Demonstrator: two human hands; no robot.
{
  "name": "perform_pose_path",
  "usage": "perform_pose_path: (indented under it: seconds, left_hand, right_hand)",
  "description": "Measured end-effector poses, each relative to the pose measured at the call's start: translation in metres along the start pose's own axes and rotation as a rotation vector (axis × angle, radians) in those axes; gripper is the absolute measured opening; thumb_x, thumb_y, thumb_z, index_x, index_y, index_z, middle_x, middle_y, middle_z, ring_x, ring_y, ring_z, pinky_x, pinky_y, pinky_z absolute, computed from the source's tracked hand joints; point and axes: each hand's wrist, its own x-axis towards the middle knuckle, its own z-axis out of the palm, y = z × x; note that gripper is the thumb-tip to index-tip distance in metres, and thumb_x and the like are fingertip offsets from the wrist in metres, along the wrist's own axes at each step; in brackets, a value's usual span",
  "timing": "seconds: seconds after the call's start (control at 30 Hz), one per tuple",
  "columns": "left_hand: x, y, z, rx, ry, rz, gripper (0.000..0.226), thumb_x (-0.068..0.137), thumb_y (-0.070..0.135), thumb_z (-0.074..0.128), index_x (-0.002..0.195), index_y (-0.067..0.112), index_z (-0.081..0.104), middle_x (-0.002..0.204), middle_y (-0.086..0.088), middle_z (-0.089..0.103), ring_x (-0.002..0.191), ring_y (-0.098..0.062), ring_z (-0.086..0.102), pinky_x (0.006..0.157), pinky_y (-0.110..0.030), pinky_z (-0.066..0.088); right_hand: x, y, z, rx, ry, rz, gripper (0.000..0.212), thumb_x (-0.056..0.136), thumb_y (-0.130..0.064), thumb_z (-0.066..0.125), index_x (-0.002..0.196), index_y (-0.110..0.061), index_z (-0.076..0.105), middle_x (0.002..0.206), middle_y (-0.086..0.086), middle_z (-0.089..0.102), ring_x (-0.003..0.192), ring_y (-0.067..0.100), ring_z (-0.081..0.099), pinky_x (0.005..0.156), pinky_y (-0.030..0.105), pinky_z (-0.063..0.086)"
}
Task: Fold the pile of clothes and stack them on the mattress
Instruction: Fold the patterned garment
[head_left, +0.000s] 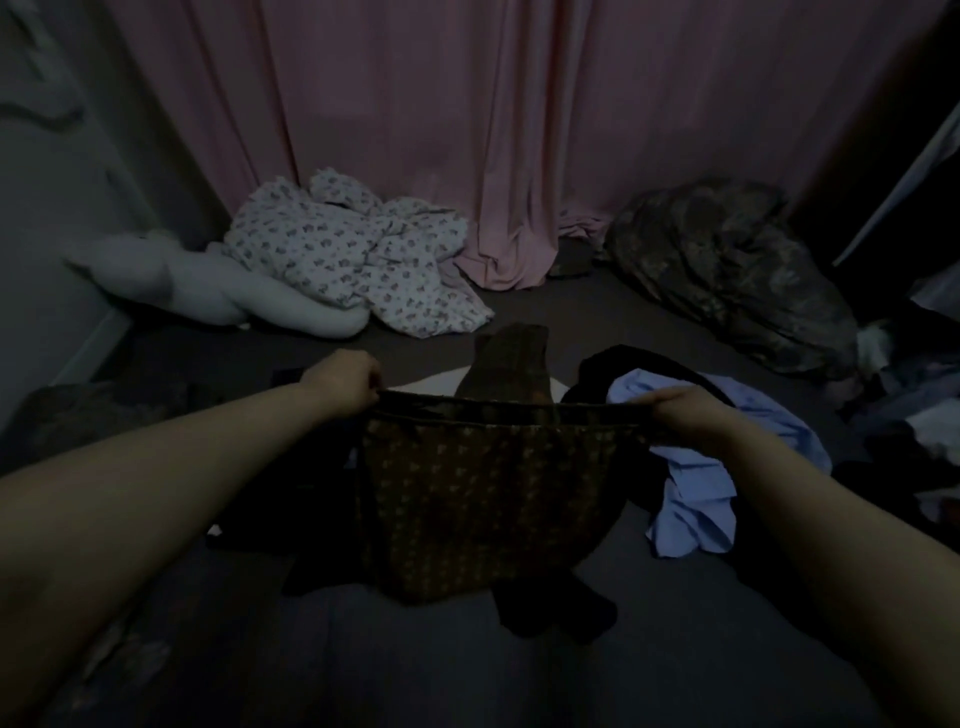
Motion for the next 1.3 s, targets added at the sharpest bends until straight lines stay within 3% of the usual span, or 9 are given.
perform_pose_path:
  seconds: [0.13,0.23,0.3,0.4,0.7,0.8,0.93,1.1,1.3]
  left_hand:
    - [0.016,0.010,0.017,-0.888,-0.140,-0.442,0.018,0.094,0.001,0.048,0.108,0.000,0.060,0.103,-0.017,0.065,0.053,-0.023,0.066,0.040,-0.028,0.052]
    - [0.034,0.014,0.022,-1.234,-0.070,-0.511,0.024,0.099,0.003,0.036,0.104,0.010,0.059,0.117,-0.014,0.059,0.071,-0.022,0.062,0.055,-0.028,0.057]
    - [0.044,0.014,0.021,-1.211,0.057,-0.466,0.029,0.099,0.004,0.033,0.095,0.015,0.060,0.113,-0.008,0.056,0.091,-0.021,0.056,0.070,-0.032,0.052]
    - [0.053,0.011,0.023,-1.187,0.157,-0.363,0.027,0.096,0.005,0.034,0.106,0.012,0.058,0.113,-0.007,0.057,0.102,-0.020,0.054,0.073,-0.028,0.050]
    - [0.011,0.020,0.074,-0.801,0.583,-0.148,0.017,0.091,-0.002,0.037,0.101,0.011,0.043,0.098,-0.008,0.049,0.090,-0.019,0.045,0.068,-0.019,0.028]
    - [-0.020,0.005,0.128,-0.815,0.525,-0.129,0.012,0.090,0.001,0.041,0.098,0.011,0.043,0.098,-0.011,0.052,0.089,-0.023,0.049,0.074,-0.025,0.033]
    - [-0.054,-0.011,0.206,-0.835,0.397,-0.262,0.021,0.079,0.019,0.043,0.096,0.007,0.046,0.096,-0.013,0.054,0.089,-0.026,0.052,0.077,-0.029,0.034]
    - [-0.068,-0.039,0.291,-0.753,0.218,-0.419,0.022,0.085,-0.009,0.054,0.106,-0.002,0.057,0.106,-0.011,0.052,0.098,-0.021,0.048,0.084,-0.032,0.036]
    - [-0.089,-0.084,0.402,-0.516,-0.045,-0.512,0.033,0.074,-0.010,0.065,0.106,-0.003,0.067,0.114,-0.030,0.057,0.112,-0.044,0.050,0.097,-0.046,0.042]
  right_hand:
    - [0.028,0.000,0.020,0.175,0.109,0.009,0.026,0.088,0.003,0.054,0.111,0.001,0.065,0.120,0.023,0.062,0.100,0.030,0.063,0.077,0.032,0.051]
    - [0.041,-0.007,0.030,0.229,0.202,-0.004,0.026,0.088,0.001,0.052,0.107,-0.005,0.068,0.117,0.018,0.064,0.105,0.032,0.062,0.088,0.035,0.050]
    - [0.046,-0.010,0.031,0.256,0.238,-0.048,0.028,0.089,0.003,0.047,0.103,-0.007,0.069,0.109,0.015,0.066,0.085,0.025,0.063,0.083,0.034,0.050]
    - [0.050,-0.017,0.028,0.309,0.309,-0.124,0.032,0.090,0.005,0.040,0.106,-0.007,0.065,0.097,0.009,0.063,0.067,0.011,0.056,0.078,0.033,0.051]
    - [0.044,0.021,0.045,0.190,0.541,-0.307,0.030,0.082,0.005,0.044,0.100,-0.005,0.066,0.102,0.011,0.063,0.096,0.022,0.056,0.085,0.027,0.044]
    - [0.030,0.074,0.067,0.155,0.558,-0.298,0.025,0.081,0.007,0.046,0.096,0.001,0.066,0.101,0.017,0.063,0.098,0.028,0.056,0.087,0.031,0.042]
    - [0.002,0.156,0.105,0.103,0.387,-0.211,0.030,0.080,0.017,0.049,0.097,0.000,0.067,0.098,0.012,0.065,0.096,0.026,0.059,0.085,0.027,0.041]
    - [-0.004,0.243,0.148,0.079,0.198,-0.023,0.027,0.085,0.013,0.053,0.104,0.002,0.067,0.106,0.015,0.066,0.100,0.028,0.060,0.086,0.027,0.041]
    - [-0.023,0.338,0.194,-0.007,0.001,0.168,0.024,0.091,0.005,0.053,0.108,-0.004,0.065,0.107,0.007,0.063,0.097,0.022,0.058,0.080,0.026,0.042]
